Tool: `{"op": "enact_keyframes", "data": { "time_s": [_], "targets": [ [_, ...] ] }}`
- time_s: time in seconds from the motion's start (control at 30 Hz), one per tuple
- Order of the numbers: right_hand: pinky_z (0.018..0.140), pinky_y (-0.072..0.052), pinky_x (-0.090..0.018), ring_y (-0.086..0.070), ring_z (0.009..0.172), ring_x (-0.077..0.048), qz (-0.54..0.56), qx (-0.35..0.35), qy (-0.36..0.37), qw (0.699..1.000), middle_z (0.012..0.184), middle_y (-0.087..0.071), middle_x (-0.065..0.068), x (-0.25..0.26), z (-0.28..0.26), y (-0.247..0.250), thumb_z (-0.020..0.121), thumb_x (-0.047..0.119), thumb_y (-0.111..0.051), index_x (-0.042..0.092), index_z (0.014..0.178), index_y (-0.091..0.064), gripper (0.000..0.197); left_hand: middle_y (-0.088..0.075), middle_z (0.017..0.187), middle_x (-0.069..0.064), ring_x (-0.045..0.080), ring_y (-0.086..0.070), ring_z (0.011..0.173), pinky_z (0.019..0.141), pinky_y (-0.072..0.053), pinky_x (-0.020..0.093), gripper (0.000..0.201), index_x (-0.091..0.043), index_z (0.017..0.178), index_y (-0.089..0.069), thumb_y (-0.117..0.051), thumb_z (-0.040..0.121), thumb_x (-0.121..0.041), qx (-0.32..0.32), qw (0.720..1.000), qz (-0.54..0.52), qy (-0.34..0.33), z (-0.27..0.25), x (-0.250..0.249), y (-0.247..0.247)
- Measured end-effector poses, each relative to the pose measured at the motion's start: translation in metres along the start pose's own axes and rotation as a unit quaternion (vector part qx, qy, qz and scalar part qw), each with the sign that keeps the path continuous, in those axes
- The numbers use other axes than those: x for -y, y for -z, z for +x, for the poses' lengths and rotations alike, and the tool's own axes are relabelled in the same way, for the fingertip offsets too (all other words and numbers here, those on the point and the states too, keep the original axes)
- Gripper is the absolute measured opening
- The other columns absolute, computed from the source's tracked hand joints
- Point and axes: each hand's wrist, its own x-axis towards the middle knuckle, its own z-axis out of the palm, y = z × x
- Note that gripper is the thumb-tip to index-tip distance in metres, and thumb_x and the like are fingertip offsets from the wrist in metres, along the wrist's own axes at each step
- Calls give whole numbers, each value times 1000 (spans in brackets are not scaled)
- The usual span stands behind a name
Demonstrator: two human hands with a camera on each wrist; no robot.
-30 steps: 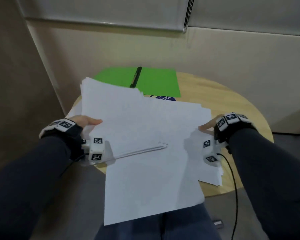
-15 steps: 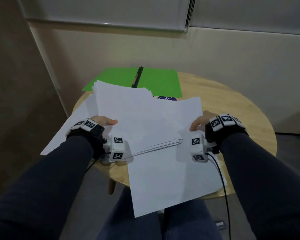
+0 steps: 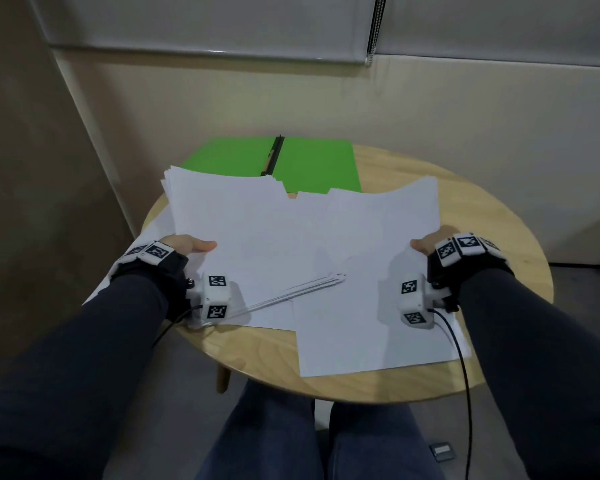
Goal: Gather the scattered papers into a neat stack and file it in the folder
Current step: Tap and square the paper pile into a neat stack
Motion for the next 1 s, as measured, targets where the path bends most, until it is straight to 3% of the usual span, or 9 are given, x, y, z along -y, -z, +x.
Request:
{"op": "enact_keyframes", "data": {
  "time_s": [0.07, 0.17, 0.33, 0.43, 0.57, 0.63, 0.7, 0.8, 1.0],
  "targets": [
    [90, -48, -39, -61, 102, -30, -2, 4, 23, 1000, 120, -65, -12, -1, 14, -7, 73, 49, -72, 16, 120, -60, 58, -56, 125, 9, 39, -56, 110, 96, -46, 48, 83, -9, 122, -55, -89, 50, -34, -2, 1000, 20, -9, -32, -7, -12],
    [82, -53, -44, -68, 84, -29, 6, 49, 46, 998, 95, -74, -3, -2, 34, -14, 45, 47, -84, 24, 97, -66, 60, -45, 139, 16, 39, -47, 123, 100, -43, 46, 70, -7, 134, -44, -75, 75, -29, -13, 999, 48, -20, -49, -12, -24],
    [94, -47, -46, -62, 96, -34, 62, -25, -26, 997, 109, -68, -10, 2, 21, -10, 66, 44, -77, 13, 93, -61, 44, -52, 133, 16, 42, -52, 119, 100, -43, 55, 102, -7, 132, -48, -91, 43, -32, 0, 999, 40, -10, -30, -10, -22],
    [90, -43, -38, -59, 99, -34, 64, -60, -16, 996, 114, -64, -16, 3, 19, -13, 83, 43, -63, 3, 108, -62, 47, -56, 127, 12, 40, -54, 116, 100, -43, 55, 74, -7, 119, -54, -85, 56, -30, -1, 999, 35, -10, -24, -9, -20],
    [92, -48, -41, -67, 93, -30, 59, 39, 37, 997, 103, -72, -3, 6, 18, -17, 59, 51, -78, 17, 103, -67, 57, -51, 134, 10, 38, -47, 125, 107, -39, 49, 74, -6, 130, -49, -80, 67, -31, -9, 998, 60, -27, -42, -12, -25],
    [93, -48, -47, -67, 94, -31, 35, 76, 58, 995, 106, -72, -5, 5, 23, -16, 55, 37, -84, 18, 106, -66, 58, -45, 142, 14, 37, -42, 130, 109, -36, 47, 72, -5, 134, -45, -76, 74, -31, -9, 998, 64, -27, -41, -14, -25],
    [98, -45, -49, -62, 105, -33, 36, 47, 71, 996, 114, -68, -9, 7, 23, -12, 66, 25, -83, 12, 116, -61, 56, -43, 142, 15, 37, -43, 130, 110, -36, 47, 75, -4, 135, -43, -76, 74, -31, -4, 998, 55, -26, -38, -13, -23],
    [99, -45, -46, -59, 110, -33, 67, -56, 84, 993, 122, -64, -13, 10, 22, 3, 74, 22, -78, 7, 120, -58, 52, -50, 139, 14, 37, -51, 124, 106, -40, 50, 100, -8, 132, -48, -90, 46, -36, 15, 998, 52, -19, -23, -9, -17],
    [84, -47, -37, -62, 100, -37, 52, -132, 116, 983, 113, -65, -22, 22, 13, 8, 89, 19, -58, 0, 113, -61, 31, -54, 134, 17, 38, -51, 124, 105, -43, 49, 93, -4, 132, -50, -88, 51, -29, -6, 995, 84, -46, -38, -10, -22]
  ]
}}
